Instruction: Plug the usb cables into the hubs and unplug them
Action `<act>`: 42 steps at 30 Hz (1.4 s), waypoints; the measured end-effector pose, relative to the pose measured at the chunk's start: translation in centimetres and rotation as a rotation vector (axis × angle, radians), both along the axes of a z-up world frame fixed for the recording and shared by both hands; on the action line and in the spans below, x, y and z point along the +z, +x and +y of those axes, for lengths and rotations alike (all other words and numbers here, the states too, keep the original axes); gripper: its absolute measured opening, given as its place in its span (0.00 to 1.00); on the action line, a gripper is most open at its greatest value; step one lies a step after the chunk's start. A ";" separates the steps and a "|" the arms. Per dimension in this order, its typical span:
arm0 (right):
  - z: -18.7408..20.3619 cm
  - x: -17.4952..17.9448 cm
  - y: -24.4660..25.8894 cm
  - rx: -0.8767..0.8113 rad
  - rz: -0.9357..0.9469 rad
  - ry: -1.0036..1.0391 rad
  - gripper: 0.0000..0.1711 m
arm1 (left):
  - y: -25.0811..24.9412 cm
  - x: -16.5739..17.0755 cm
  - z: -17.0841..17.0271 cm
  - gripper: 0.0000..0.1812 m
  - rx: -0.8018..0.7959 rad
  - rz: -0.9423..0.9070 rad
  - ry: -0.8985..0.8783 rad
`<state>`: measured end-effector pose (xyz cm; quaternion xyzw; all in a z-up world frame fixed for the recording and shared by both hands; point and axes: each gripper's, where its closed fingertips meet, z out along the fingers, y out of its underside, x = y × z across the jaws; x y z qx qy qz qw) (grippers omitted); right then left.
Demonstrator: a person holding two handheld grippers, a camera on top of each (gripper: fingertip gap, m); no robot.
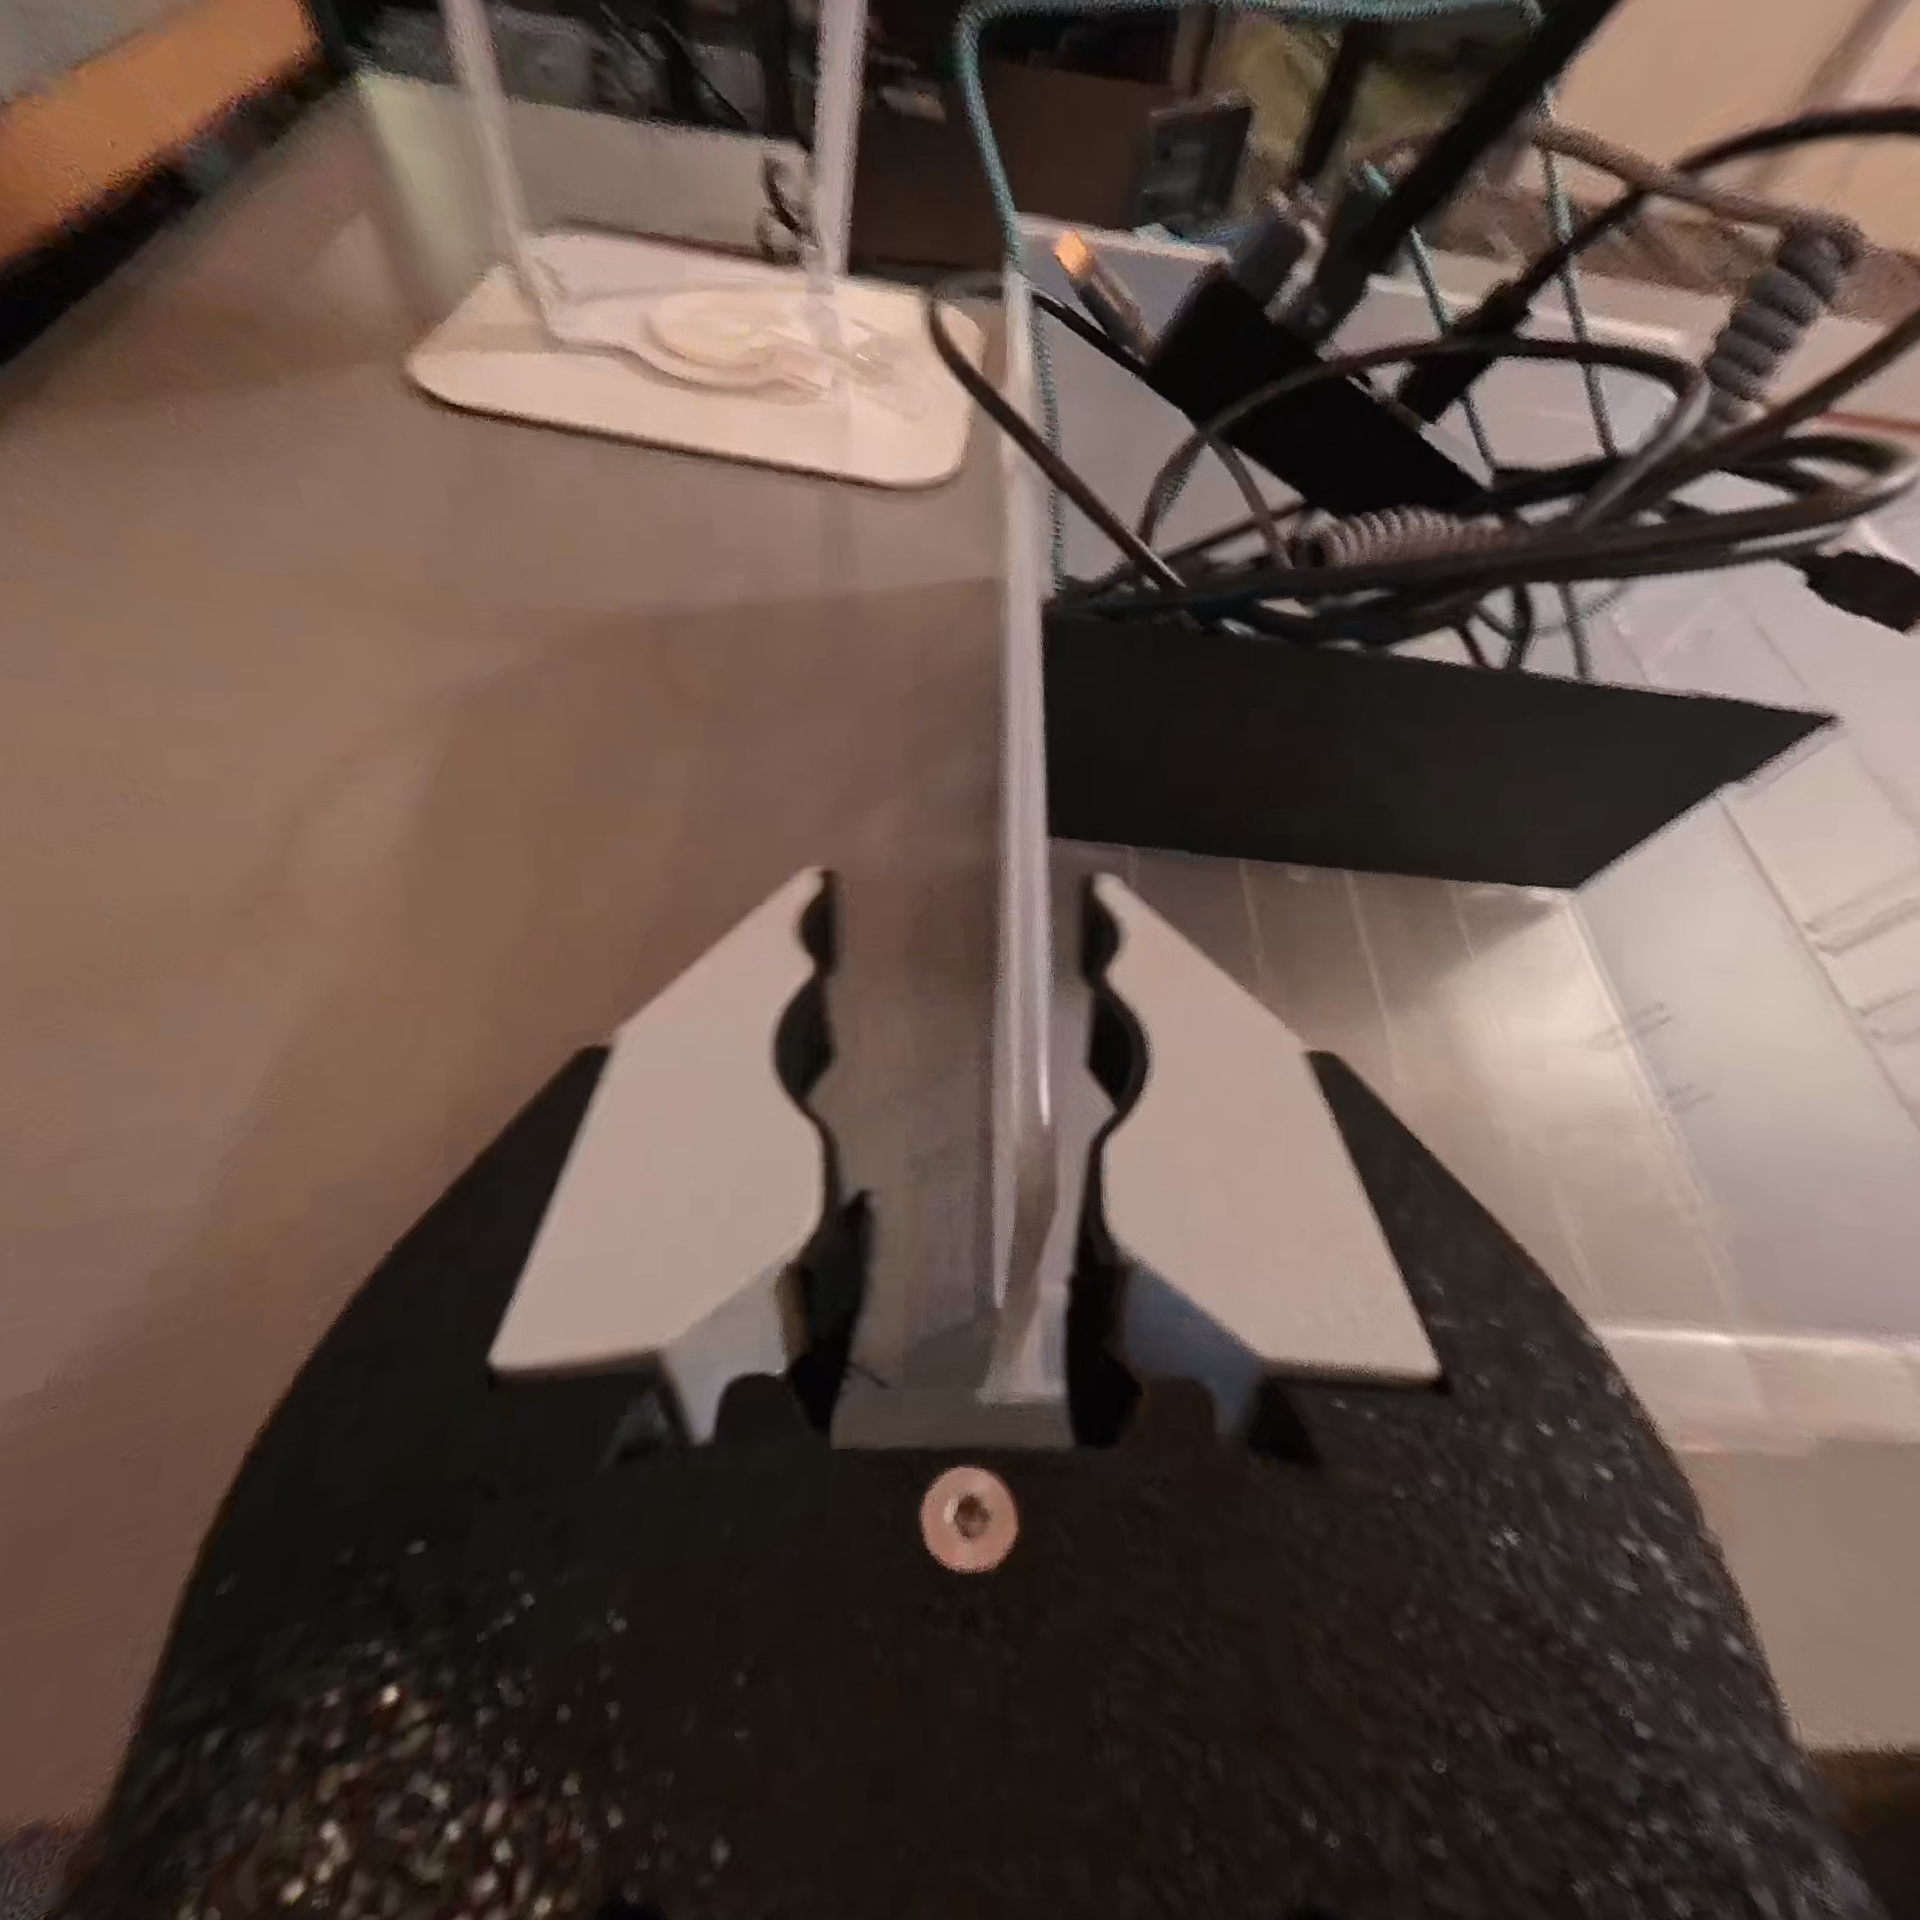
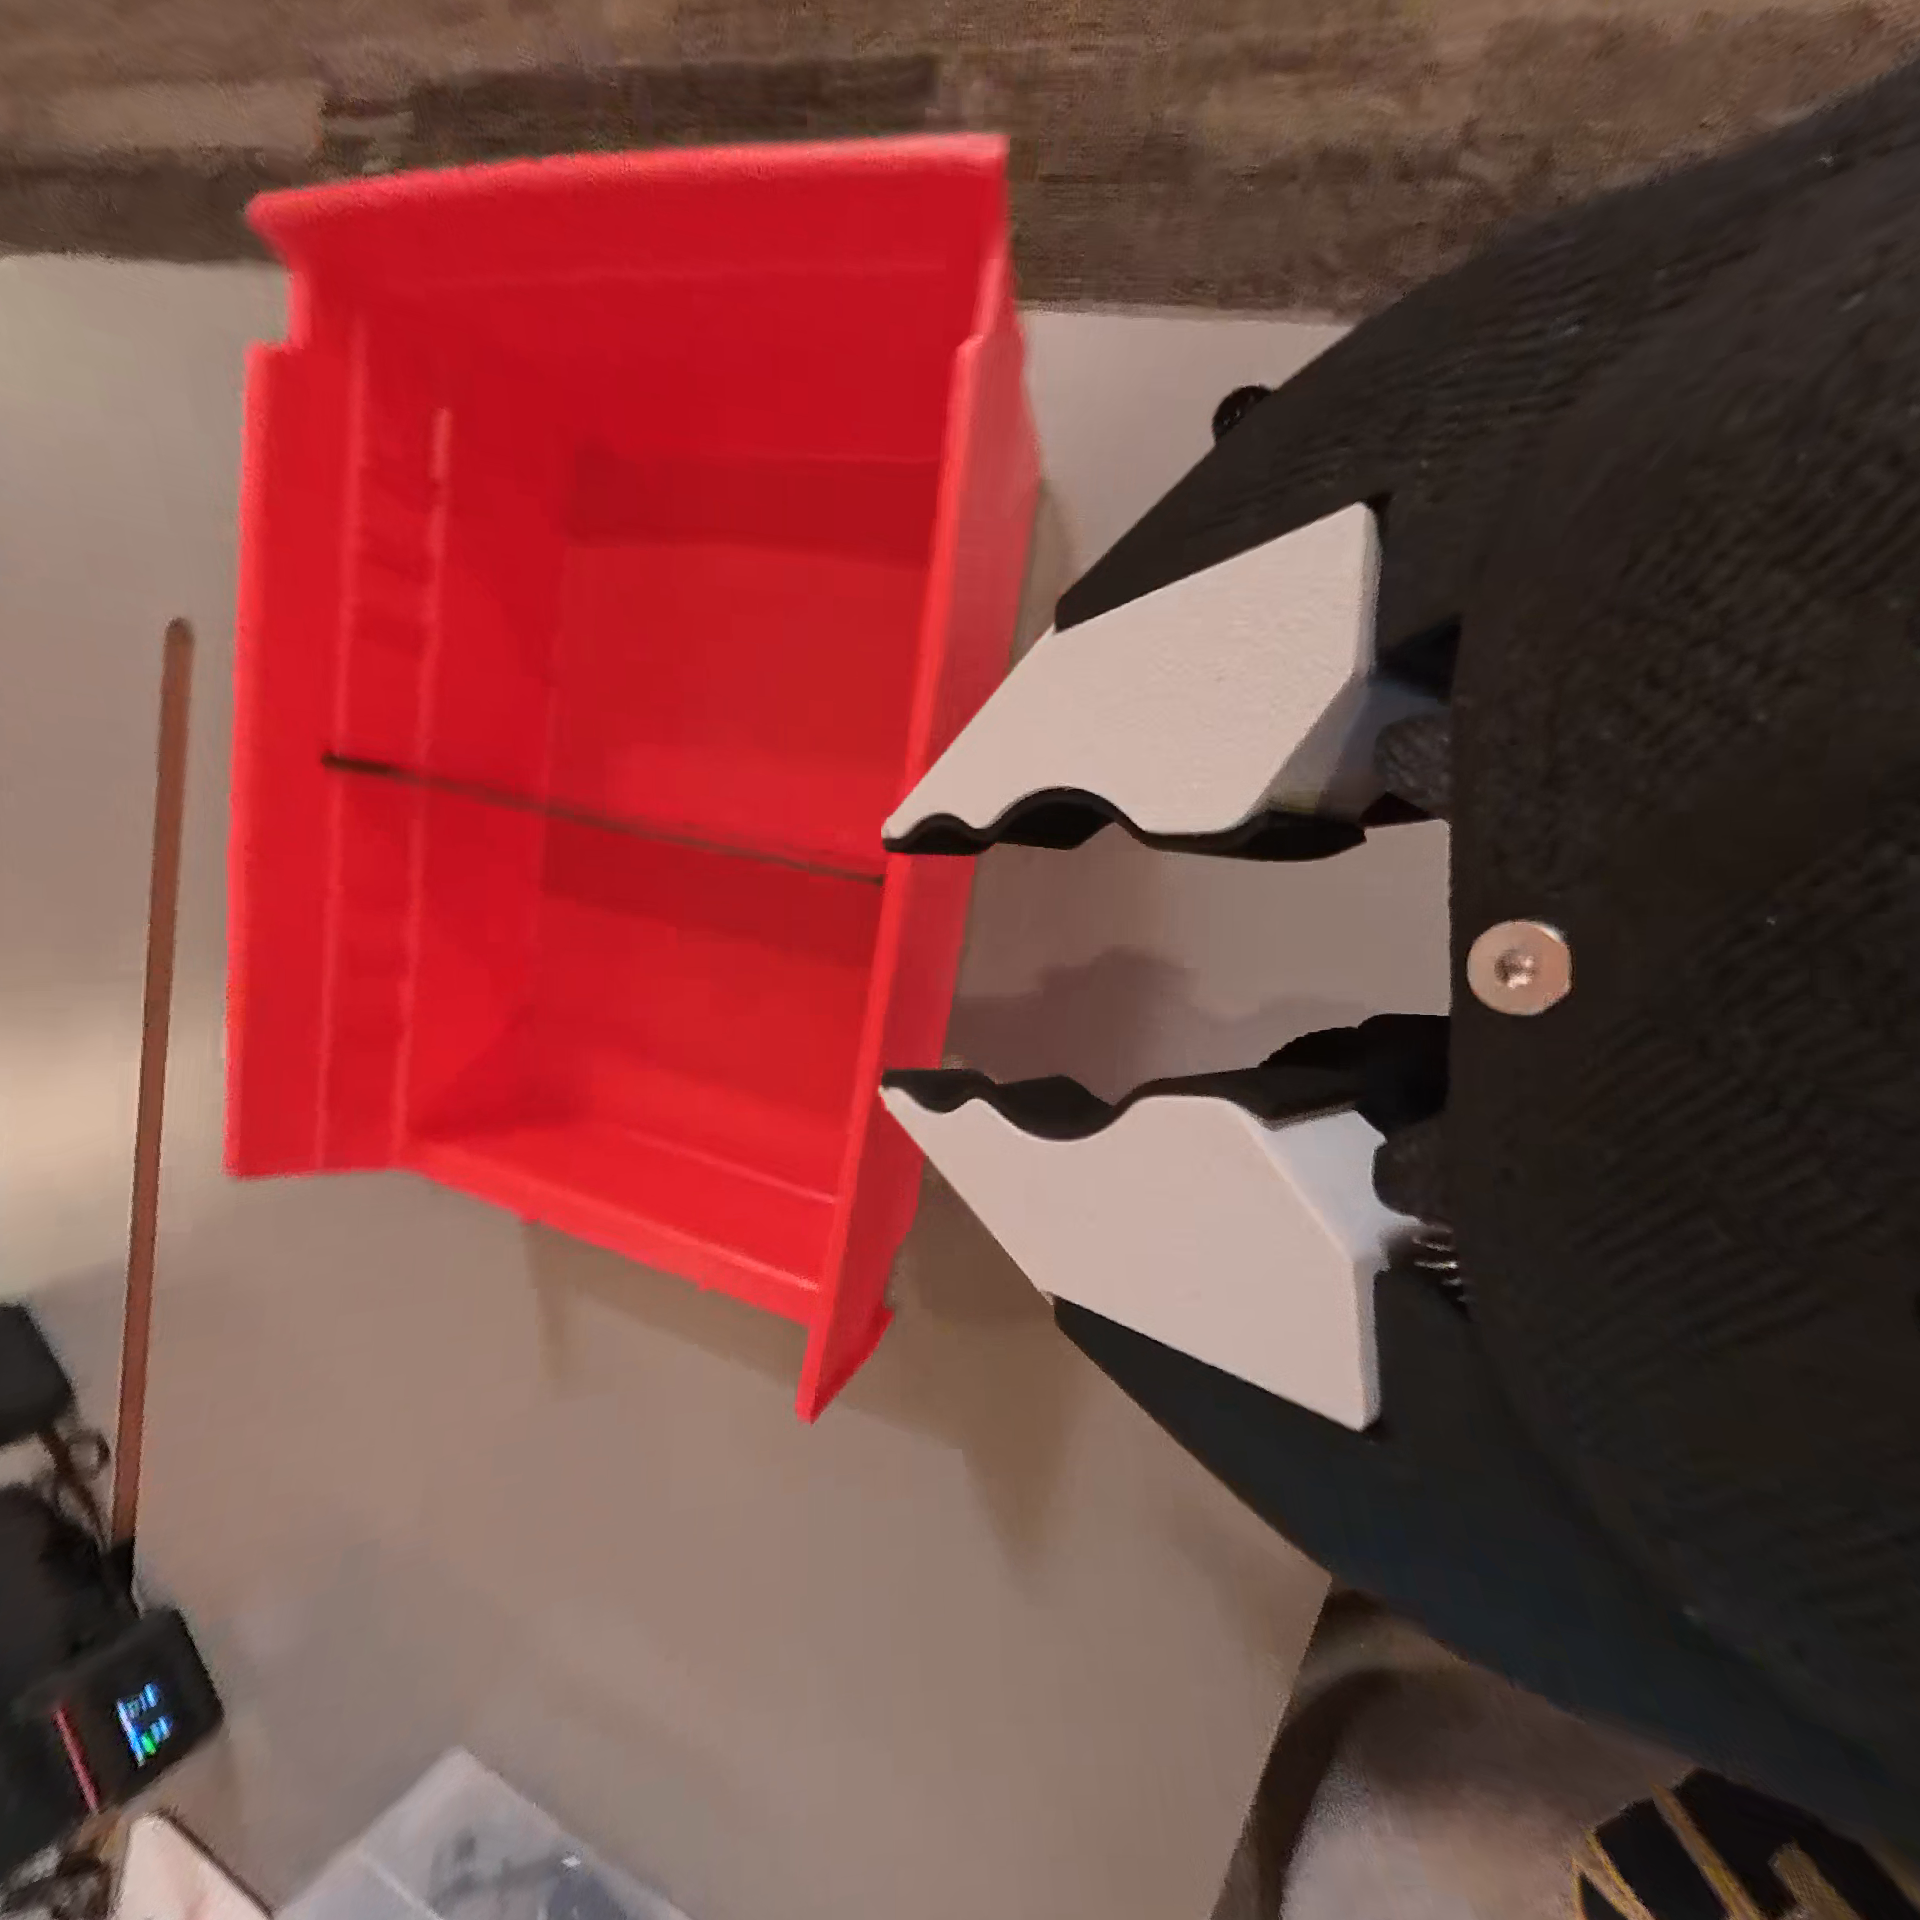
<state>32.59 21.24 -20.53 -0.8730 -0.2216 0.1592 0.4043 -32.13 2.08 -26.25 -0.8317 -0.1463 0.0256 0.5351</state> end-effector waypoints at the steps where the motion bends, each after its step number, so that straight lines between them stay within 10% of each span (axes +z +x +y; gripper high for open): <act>1: -0.1 -0.3 0.9 -0.037 0.009 -0.020 0.23 | -0.4 0.8 -0.5 0.33 0.039 0.049 0.046; 13: 0.3 -5.9 6.1 -0.219 -0.028 -0.225 0.08 | 7.9 13.0 0.1 0.36 -0.039 0.499 0.351; 31: 8.2 -6.1 3.9 -0.247 0.039 0.078 0.01 | 9.2 12.3 1.9 0.33 -0.129 0.477 0.274; 37: 7.9 -4.8 6.7 -0.477 0.102 0.032 0.49 | 9.1 11.8 1.9 0.33 -0.134 0.484 0.251; 42: 6.7 0.7 3.2 -0.352 0.335 0.119 0.64 | 9.0 11.2 2.1 0.33 -0.143 0.452 0.237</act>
